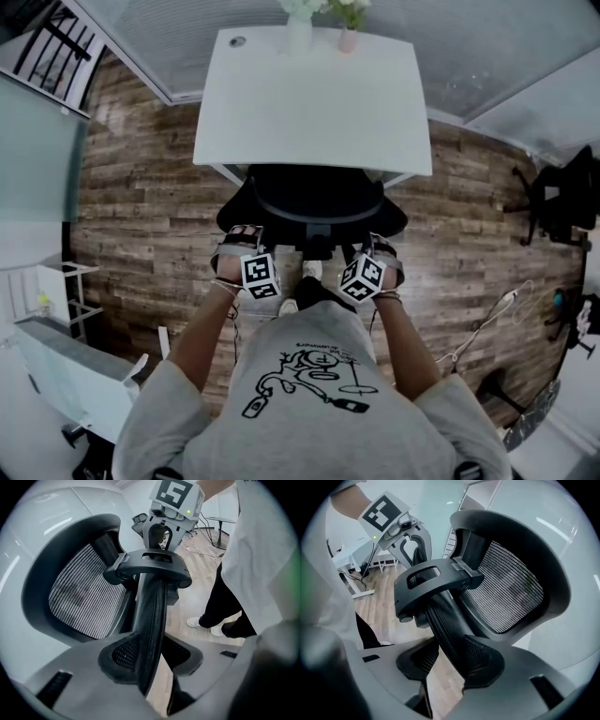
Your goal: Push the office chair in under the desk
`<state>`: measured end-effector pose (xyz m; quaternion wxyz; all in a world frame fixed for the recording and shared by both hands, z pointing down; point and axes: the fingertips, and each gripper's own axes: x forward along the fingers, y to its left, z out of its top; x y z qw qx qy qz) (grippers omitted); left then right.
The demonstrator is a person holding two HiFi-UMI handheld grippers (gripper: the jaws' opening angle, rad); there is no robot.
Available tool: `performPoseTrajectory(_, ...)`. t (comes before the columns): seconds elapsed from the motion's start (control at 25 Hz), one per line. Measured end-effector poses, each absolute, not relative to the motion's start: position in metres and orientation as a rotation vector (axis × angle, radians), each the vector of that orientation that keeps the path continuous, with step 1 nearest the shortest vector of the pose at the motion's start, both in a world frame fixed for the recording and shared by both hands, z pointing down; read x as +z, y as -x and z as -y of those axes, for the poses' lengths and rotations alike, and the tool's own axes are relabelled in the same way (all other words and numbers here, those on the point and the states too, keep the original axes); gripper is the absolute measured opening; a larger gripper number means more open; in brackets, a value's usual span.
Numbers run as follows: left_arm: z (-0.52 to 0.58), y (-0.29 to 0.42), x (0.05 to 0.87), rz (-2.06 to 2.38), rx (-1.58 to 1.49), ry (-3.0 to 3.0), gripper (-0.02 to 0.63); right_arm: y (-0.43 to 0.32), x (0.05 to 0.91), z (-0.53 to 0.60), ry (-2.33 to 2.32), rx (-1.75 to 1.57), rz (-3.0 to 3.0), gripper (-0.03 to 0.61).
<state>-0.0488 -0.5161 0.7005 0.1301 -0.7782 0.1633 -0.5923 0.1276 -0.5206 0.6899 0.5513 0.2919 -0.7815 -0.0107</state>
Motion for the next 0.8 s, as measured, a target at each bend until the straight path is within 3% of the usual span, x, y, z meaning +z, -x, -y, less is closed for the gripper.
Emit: performPoseTrajectory(0.8,0.536,0.067,0.702,-0.562,-1.752,2.228,0.141,-0.109,0.689,0.537,-0.664,-0.061,1.866,0.172)
